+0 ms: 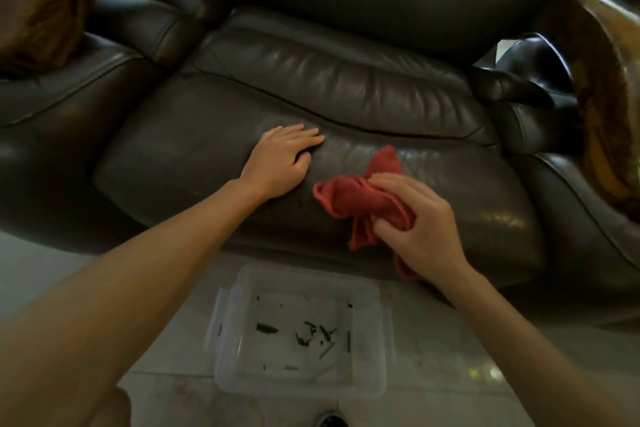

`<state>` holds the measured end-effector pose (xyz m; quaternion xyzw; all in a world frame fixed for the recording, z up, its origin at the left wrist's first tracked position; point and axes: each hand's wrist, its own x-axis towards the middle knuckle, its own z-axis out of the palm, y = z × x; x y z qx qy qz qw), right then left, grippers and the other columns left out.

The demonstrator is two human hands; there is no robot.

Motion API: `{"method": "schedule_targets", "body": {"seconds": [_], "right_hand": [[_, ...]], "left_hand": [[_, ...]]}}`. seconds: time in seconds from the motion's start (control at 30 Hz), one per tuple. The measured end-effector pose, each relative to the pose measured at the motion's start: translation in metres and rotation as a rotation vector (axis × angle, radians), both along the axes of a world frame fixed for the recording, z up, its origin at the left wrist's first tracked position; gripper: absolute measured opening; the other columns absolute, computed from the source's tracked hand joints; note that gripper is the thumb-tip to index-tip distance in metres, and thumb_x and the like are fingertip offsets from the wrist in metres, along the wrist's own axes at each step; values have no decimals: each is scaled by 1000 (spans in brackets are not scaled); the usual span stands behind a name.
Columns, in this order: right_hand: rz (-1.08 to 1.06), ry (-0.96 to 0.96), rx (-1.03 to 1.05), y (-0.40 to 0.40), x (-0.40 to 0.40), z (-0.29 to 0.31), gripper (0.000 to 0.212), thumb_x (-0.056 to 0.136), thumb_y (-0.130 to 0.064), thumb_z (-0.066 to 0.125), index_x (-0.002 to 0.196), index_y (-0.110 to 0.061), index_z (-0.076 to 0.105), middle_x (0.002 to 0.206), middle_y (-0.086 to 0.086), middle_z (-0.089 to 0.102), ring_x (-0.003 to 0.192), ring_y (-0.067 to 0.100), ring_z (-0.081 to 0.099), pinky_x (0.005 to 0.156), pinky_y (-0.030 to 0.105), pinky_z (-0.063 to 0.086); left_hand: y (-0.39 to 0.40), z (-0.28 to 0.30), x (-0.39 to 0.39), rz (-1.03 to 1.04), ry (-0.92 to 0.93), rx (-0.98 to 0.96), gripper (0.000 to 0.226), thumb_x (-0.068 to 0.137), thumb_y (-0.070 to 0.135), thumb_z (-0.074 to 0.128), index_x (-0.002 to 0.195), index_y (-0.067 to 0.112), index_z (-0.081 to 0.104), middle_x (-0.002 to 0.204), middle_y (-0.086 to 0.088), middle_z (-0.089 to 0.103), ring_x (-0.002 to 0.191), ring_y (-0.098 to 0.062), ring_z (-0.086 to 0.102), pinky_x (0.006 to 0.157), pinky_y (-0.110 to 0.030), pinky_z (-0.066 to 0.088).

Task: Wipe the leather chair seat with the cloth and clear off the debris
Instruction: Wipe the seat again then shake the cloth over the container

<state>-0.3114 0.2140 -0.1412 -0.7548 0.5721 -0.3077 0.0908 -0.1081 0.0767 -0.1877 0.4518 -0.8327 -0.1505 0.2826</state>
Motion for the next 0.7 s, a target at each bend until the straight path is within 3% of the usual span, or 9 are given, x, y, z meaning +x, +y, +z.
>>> {"method": "schedule_targets", "body": {"seconds": [0.2,0.27,0.4,0.53,0.63,0.7], "right_hand": [[19,48,-83,-51,27,18,48,70,-15,70,117,-17,62,119,1,63,113,19,54,100,35,41],[89,95,-50,-60,45,8,47,69,-14,70,115,-14,63,118,5,64,111,24,55,98,37,42],[170,289,-88,-38,60,-26,45,70,-22,69,113,-13,65,120,6,64,110,31,55,97,42,40],[367,458,-124,6,49,-47,40,76,-32,60,114,-18,64,123,3,62,117,28,50,99,43,40],[452,473,-137,23,39,-50,40,77,-33,59,114,-19,62,121,2,64,117,26,50,98,42,40],[398,421,-188,20,29,-43,42,75,-30,65,115,-18,61,122,4,63,118,26,48,103,41,37]], "left_hand": [[-13,13,18,-114,5,-123,34,81,6,56,115,3,63,121,-16,63,116,-28,57,99,-44,43],[-14,6,18,-88,46,-146,32,80,4,60,112,-1,62,119,-19,63,114,-30,57,98,-45,44],[-18,-2,14,-21,49,-203,32,83,1,47,111,-1,63,118,-17,65,113,-29,58,96,-37,41],[-17,-4,11,16,52,-218,36,84,6,43,114,3,62,121,-12,64,117,-25,55,97,-37,38],[-15,-3,12,26,48,-218,38,82,8,42,114,4,62,121,-11,64,117,-24,55,97,-37,38],[-14,-2,11,26,33,-210,39,81,9,42,115,4,62,122,-11,64,118,-24,55,97,-37,38]]}}
